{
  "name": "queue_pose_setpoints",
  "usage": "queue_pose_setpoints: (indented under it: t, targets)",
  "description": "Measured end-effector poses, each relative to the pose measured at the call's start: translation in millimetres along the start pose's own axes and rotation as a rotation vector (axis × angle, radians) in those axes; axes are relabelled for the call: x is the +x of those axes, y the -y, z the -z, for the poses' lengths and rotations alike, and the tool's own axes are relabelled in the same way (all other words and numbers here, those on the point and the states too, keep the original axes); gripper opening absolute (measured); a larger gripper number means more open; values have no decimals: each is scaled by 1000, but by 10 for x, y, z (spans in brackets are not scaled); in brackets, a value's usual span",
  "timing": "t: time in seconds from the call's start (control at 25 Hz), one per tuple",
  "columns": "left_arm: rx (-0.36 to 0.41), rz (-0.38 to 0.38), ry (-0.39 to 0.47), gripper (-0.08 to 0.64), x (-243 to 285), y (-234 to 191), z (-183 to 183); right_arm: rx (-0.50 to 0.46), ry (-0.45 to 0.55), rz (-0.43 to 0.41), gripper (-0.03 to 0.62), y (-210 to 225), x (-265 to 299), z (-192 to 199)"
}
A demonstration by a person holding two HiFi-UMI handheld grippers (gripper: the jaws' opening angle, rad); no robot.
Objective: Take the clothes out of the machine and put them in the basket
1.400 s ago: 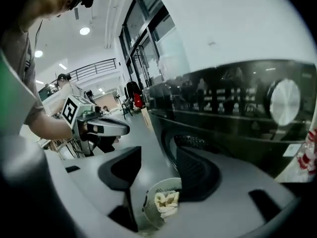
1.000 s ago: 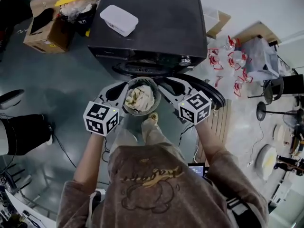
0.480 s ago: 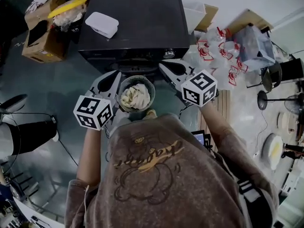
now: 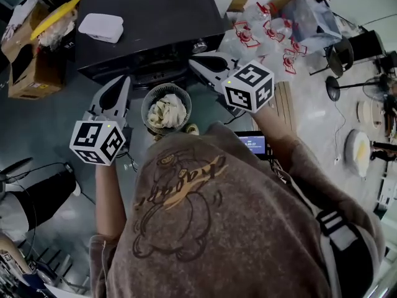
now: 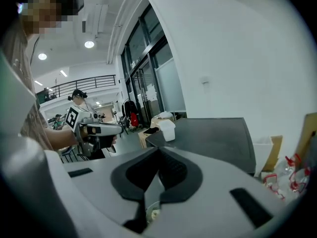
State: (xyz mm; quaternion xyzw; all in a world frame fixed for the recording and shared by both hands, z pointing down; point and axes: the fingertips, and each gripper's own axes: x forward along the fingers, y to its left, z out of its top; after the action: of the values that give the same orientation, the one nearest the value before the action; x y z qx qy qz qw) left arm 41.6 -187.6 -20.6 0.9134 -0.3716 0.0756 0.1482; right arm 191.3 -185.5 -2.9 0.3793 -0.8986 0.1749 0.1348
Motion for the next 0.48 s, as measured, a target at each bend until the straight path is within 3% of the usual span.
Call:
queue_pose_setpoints:
  t: [0.28,0.48]
  targets:
    - [-41,16,56,6,-16,-146,5,7,99,41,-5,-56,51,-61]
    - [-51,25,76,6,-49,-207,105,-9,105,48,-5,-154,75,73]
